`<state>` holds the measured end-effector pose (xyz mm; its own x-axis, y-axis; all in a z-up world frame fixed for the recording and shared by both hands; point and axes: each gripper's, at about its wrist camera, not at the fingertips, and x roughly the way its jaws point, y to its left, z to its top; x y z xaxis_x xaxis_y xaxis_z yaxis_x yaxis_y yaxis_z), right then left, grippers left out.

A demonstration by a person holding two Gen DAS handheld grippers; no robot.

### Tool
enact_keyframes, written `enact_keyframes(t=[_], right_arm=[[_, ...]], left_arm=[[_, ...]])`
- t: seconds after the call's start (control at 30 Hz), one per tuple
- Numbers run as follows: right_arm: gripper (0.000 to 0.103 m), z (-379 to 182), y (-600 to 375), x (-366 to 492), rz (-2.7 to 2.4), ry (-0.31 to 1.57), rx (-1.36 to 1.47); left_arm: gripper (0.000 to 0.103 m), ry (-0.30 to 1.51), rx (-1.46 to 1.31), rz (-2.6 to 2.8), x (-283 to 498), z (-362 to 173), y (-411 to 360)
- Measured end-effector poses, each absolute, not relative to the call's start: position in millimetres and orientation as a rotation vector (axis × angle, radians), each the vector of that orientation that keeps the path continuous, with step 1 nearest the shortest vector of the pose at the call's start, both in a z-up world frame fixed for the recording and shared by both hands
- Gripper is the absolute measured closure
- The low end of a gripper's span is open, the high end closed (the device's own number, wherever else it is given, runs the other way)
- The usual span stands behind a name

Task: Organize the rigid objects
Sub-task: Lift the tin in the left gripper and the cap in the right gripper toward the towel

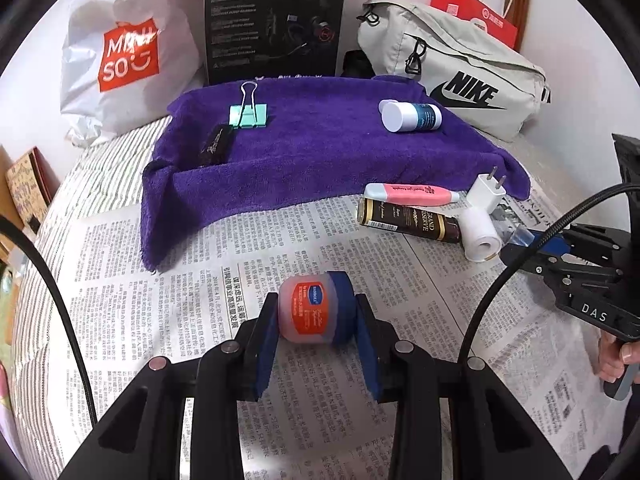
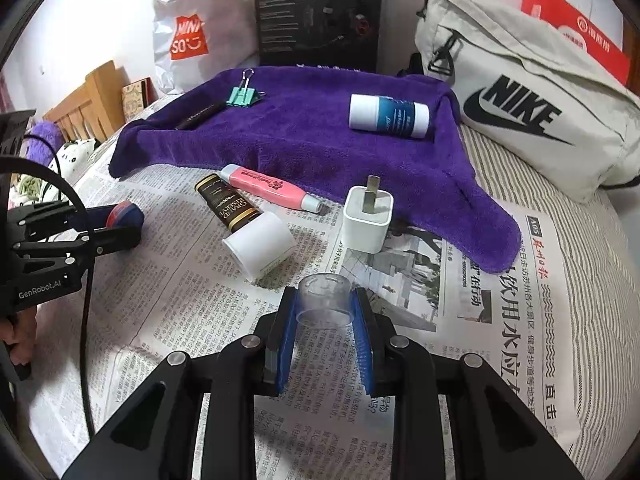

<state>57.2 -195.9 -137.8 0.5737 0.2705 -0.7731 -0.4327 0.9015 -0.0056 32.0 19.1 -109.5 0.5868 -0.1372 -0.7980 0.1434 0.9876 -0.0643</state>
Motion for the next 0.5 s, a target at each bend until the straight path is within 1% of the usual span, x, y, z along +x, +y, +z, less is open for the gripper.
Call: enact_keyframes(t=[0.5], right_arm=[[0.076, -88, -198, 58, 0.436, 0.817, -0.190]], left_arm=[[0.069, 0.891, -0.035, -0.143, 43, -64, 46]])
